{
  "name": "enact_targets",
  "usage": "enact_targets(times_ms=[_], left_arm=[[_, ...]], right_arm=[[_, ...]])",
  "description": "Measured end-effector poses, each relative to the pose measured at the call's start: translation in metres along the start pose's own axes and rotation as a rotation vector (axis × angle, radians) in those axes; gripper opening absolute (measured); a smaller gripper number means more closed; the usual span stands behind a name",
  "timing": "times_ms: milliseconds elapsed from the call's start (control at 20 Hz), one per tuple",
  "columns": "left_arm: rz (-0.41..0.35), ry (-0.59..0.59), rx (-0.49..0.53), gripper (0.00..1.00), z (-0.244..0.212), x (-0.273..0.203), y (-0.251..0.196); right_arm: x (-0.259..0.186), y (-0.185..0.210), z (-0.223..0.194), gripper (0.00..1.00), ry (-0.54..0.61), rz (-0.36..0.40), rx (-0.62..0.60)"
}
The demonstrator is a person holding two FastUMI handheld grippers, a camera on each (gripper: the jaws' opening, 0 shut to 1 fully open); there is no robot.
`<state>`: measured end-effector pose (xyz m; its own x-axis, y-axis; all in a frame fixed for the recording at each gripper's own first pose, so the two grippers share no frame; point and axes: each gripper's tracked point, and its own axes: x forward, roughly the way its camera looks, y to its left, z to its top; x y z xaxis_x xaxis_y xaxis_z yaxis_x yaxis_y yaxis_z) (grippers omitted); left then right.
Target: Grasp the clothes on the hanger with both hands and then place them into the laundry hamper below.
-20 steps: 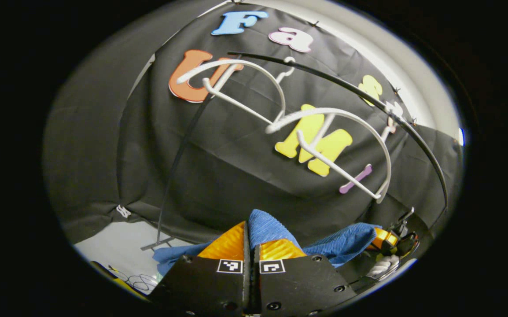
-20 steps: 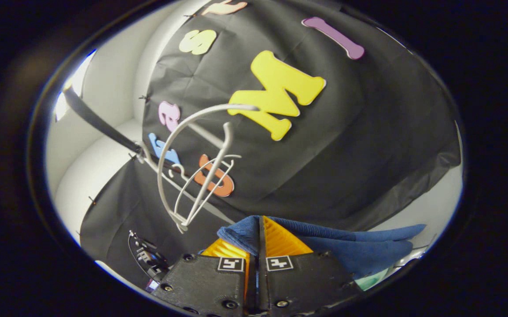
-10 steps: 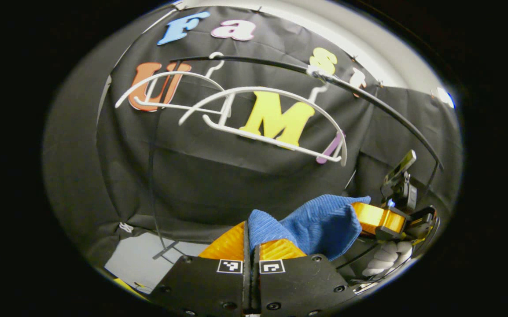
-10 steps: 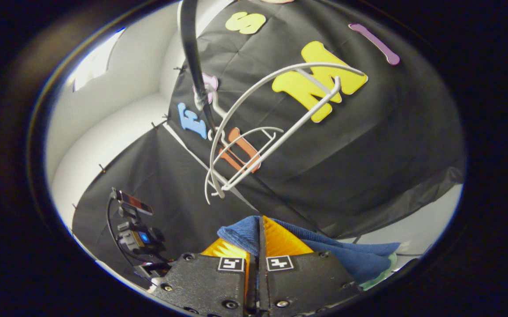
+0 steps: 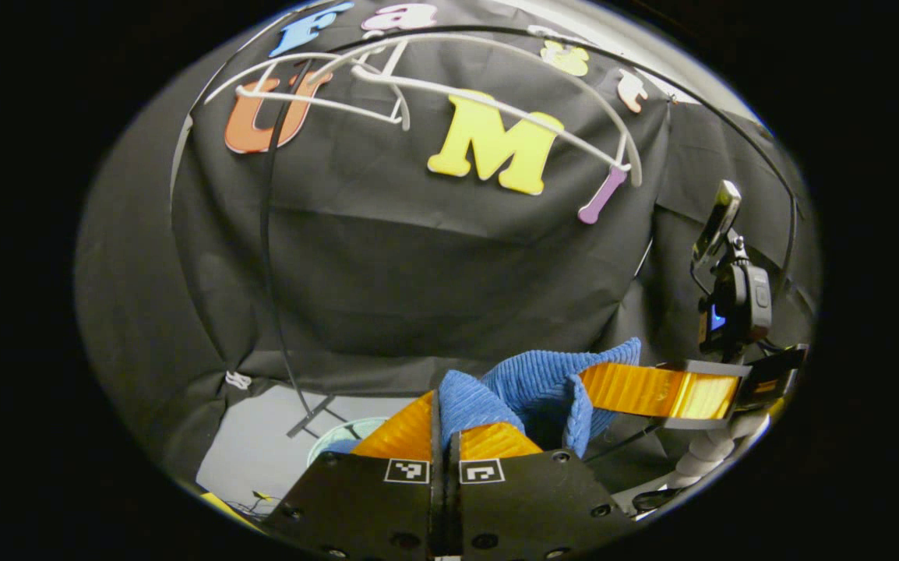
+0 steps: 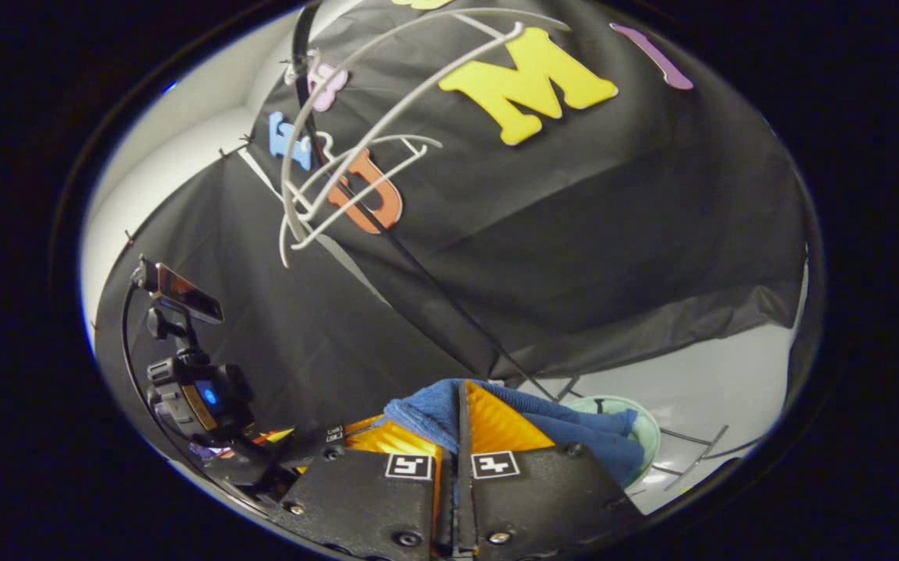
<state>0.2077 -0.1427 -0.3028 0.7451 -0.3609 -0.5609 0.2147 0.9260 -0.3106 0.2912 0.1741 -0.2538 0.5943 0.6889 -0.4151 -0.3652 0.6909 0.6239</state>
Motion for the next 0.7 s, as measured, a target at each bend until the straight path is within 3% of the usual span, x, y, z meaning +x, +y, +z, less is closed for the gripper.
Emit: enact_targets(times_ms=[450, 500, 550, 700], left_arm=[[0.139, 0.193, -0.07, 0.01, -0.097, 0.013, 0.043], [0.155, 0.212, -0.073, 0.06, -0.108, 0.013, 0.045], [0.17, 0.231, -0.073, 0.0, -0.117, 0.013, 0.047], [0.202, 0.276, -0.052, 0.0, -0.132, 0.012, 0.054]], right_arm=[[0.035, -0.06, -0.082, 0.06, 0.215, -0.2, -0.108], [0.035, -0.066, -0.092, 0.06, 0.239, -0.218, -0.122], [0.037, -0.069, -0.097, 0.06, 0.26, -0.235, -0.134], [0.036, -0.079, -0.112, 0.06, 0.314, -0.297, -0.162]])
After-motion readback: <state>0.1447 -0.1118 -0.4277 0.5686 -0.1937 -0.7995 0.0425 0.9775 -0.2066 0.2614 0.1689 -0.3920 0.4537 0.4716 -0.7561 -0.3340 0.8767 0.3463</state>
